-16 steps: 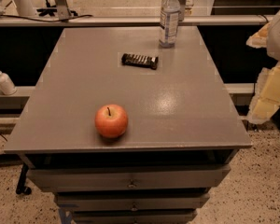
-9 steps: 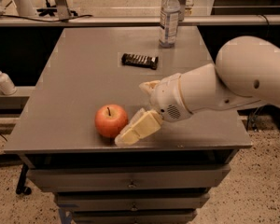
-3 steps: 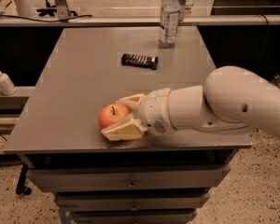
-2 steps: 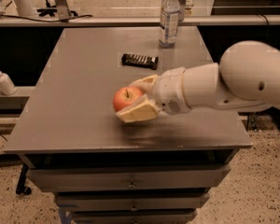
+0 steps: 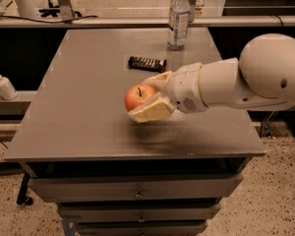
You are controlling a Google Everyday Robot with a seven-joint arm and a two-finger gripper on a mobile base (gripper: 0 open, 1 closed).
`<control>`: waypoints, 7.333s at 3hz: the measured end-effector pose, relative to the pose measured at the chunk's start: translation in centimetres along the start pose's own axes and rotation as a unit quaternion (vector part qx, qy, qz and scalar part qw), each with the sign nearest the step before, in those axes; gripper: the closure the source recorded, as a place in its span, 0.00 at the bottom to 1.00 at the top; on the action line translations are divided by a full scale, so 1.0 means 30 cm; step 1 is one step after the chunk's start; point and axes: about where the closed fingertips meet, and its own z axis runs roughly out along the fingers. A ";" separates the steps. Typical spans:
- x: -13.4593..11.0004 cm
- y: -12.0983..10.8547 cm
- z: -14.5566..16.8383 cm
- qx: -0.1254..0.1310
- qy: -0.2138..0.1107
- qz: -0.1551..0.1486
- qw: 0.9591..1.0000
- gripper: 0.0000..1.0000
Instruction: Move apple near blue plastic bottle
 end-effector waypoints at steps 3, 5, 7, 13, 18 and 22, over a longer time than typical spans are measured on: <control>-0.058 -0.305 -0.086 0.048 -0.051 -0.032 0.997 1.00; -0.114 -0.644 -0.162 0.099 -0.105 -0.029 0.989 1.00; -0.045 -0.899 -0.167 0.155 -0.097 0.005 0.983 1.00; 0.275 -1.124 -0.079 0.209 -0.009 0.097 0.973 0.84; 0.306 -1.105 -0.089 0.205 -0.011 0.115 0.972 0.00; 0.245 -0.840 -0.450 0.132 -0.046 0.027 0.990 0.00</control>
Offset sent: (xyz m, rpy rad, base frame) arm 0.0832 -0.0463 0.0420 0.0740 -0.1511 -0.0432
